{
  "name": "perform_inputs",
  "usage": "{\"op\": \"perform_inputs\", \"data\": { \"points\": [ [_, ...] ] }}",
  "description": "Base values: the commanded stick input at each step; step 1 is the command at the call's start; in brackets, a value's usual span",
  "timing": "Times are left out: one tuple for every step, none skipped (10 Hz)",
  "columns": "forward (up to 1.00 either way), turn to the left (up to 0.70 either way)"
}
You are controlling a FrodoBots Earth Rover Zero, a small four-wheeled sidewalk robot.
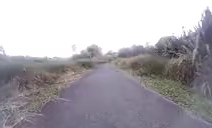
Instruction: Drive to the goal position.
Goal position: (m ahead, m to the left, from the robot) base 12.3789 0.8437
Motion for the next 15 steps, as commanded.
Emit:
{"op": "perform_inputs", "data": {
  "points": [
    [0.70, 0.00],
    [0.70, 0.00],
    [0.70, 0.00],
    [0.70, 0.00],
    [0.70, 0.00],
    [0.70, 0.00],
    [0.70, 0.00],
    [0.70, 0.00],
    [0.70, 0.00],
    [0.70, 0.00],
    [0.70, 0.00],
    [0.70, 0.00],
    [0.70, 0.00],
    [0.70, 0.00],
    [0.70, 0.00]
  ]
}}
